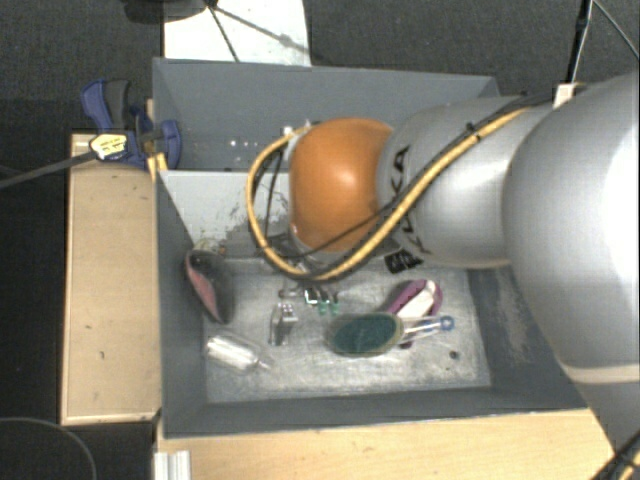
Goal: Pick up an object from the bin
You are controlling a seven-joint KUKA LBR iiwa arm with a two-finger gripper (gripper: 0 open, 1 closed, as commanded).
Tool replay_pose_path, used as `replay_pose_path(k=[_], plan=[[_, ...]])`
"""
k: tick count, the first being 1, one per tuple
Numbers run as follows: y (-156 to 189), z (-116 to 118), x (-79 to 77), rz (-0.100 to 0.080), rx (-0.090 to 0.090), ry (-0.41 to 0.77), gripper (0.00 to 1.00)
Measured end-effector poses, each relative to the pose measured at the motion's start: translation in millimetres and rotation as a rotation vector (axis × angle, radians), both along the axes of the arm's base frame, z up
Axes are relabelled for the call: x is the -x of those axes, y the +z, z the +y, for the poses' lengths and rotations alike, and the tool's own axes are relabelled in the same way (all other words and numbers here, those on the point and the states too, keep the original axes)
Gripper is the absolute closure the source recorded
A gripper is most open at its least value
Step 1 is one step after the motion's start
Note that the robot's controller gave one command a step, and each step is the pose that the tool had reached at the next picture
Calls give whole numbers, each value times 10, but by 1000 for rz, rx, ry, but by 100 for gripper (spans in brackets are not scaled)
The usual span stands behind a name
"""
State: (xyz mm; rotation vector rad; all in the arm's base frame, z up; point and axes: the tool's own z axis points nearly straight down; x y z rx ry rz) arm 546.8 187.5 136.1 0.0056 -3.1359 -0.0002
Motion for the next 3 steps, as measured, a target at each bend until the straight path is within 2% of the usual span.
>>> replay_pose_path(k=[1,2,3], plan=[[57,-825,188,-5,4,-101,0],[-641,-1297,626,-14,-3,-356,0],[-619,-1298,598,-22,-5,-361,100]])
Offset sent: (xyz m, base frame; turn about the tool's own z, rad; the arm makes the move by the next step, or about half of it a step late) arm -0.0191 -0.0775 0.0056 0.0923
